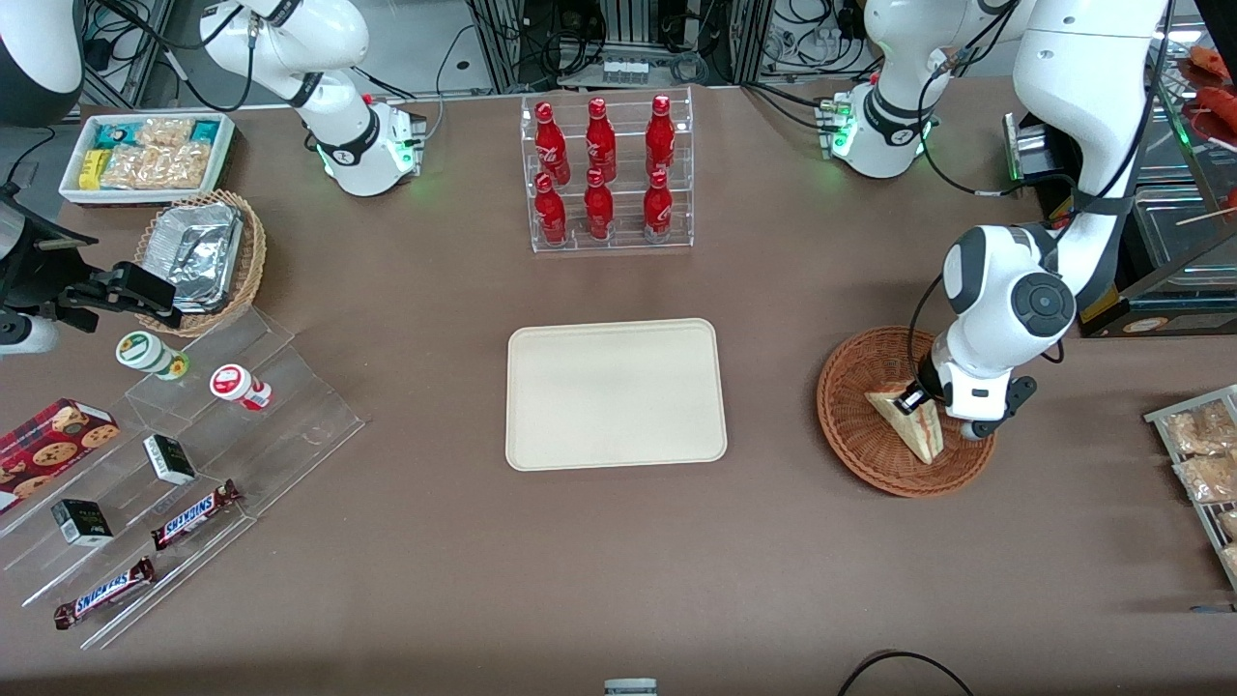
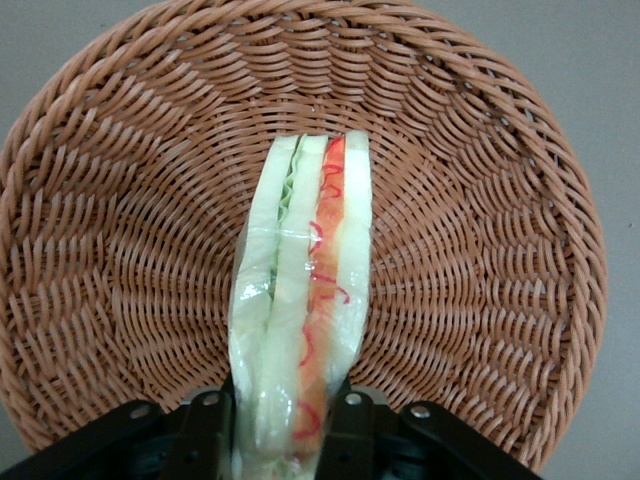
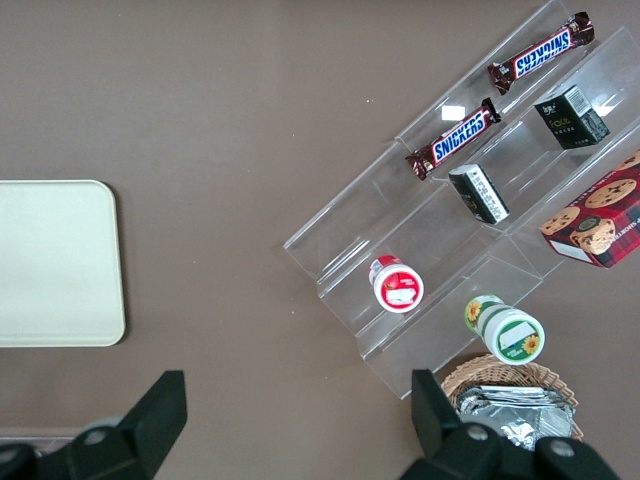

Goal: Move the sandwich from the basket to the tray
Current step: 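Lift the sandwich and carry it with the left gripper over the tray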

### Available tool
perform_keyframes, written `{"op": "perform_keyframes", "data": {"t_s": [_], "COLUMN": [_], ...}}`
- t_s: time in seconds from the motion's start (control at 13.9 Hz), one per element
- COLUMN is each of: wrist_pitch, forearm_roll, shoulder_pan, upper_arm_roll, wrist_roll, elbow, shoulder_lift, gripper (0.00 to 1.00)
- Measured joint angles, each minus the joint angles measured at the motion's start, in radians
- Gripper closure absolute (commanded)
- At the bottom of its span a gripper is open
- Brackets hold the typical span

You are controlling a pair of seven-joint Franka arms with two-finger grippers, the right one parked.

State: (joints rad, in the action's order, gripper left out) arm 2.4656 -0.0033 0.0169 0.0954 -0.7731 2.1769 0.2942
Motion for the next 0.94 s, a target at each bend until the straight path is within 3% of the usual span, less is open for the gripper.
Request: {"op": "perform_keyframes", "data": {"t_s": [0.5, 0.94], "wrist_pitch": [-0.446, -0.467], "forearm_roll": [0.0, 0.038], "shoulder_pan": [0.018, 0.177], "upper_arm_roll": [0.035, 0.042], "wrist_roll": [0.177, 0.227], "elbow": [-0.274, -0.343], "shoulder_lift": [-0.049, 0.031], "gripper": [1.0, 1.0]}}
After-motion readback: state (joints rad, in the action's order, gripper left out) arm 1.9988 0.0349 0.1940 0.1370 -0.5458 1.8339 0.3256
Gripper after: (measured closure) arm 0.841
